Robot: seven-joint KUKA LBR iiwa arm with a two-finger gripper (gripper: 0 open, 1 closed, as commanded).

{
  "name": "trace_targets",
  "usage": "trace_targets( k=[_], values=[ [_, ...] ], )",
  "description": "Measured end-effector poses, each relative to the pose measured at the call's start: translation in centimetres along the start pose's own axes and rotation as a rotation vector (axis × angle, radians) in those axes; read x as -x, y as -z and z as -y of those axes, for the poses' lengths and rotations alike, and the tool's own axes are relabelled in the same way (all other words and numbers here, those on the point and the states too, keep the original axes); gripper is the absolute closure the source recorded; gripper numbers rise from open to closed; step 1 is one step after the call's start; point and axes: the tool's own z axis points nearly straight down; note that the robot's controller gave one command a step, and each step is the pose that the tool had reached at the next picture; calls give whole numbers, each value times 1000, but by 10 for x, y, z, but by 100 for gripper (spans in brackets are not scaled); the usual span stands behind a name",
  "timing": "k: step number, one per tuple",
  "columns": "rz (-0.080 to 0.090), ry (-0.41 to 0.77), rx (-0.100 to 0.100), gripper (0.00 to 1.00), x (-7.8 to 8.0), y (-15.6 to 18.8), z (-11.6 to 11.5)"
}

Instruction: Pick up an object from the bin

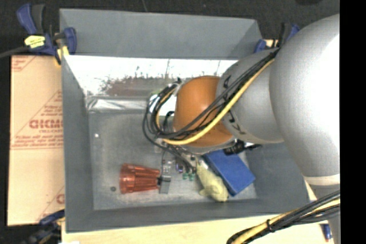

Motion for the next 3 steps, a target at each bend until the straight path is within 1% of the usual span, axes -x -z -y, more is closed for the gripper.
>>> trace_targets(
  k=[1,2,3],
  values=[
    [-15,25,-3,0,-23,-21,1],
    [-2,-42,2,0,-25,-18,-28],
    [-7,-43,0,0,-13,-28,-42]
  ],
)
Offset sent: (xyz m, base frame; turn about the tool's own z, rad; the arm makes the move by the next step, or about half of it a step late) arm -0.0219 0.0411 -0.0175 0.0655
